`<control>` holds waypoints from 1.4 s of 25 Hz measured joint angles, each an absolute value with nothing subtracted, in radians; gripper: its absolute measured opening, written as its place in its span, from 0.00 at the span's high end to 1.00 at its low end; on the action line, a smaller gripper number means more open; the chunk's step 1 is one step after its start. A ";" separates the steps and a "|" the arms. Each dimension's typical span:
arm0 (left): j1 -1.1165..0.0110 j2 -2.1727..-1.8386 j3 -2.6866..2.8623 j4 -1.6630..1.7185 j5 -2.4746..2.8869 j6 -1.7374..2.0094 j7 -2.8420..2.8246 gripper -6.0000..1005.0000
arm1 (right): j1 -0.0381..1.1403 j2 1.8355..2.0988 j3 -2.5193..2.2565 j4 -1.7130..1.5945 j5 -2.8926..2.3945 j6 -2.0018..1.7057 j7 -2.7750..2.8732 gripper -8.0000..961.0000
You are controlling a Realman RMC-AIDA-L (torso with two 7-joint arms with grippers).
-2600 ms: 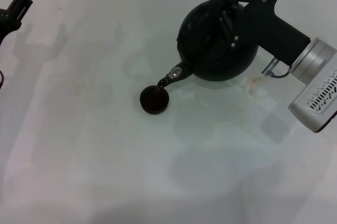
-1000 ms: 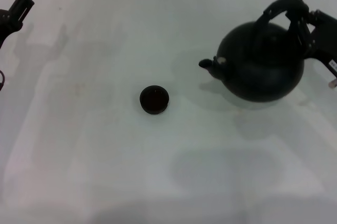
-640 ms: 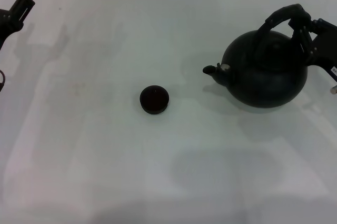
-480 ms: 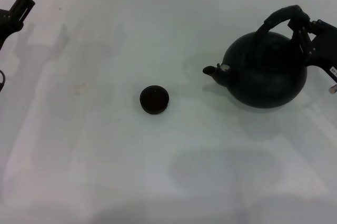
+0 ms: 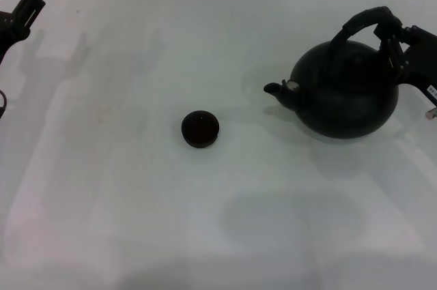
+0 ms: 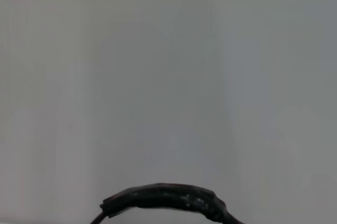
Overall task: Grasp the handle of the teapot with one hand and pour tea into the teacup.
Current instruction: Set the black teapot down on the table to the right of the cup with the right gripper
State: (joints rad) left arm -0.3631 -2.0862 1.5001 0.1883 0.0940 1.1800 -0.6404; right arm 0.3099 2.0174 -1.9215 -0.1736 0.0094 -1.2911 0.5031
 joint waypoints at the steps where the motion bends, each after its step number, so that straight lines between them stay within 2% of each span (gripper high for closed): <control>1: -0.363 -2.086 1.500 0.188 0.094 1.180 -0.641 0.11 | 0.310 2.017 -1.921 -0.173 0.009 -1.287 0.503 0.76; 35: -0.367 -2.086 1.502 0.189 0.086 1.175 -0.646 0.11 | 0.303 2.020 -1.919 -0.176 0.009 -1.223 0.506 0.70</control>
State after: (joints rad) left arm -0.3673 -2.0862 1.5017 0.1886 0.0858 1.1749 -0.6459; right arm 0.3026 2.0202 -1.9189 -0.1763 0.0092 -1.2227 0.5057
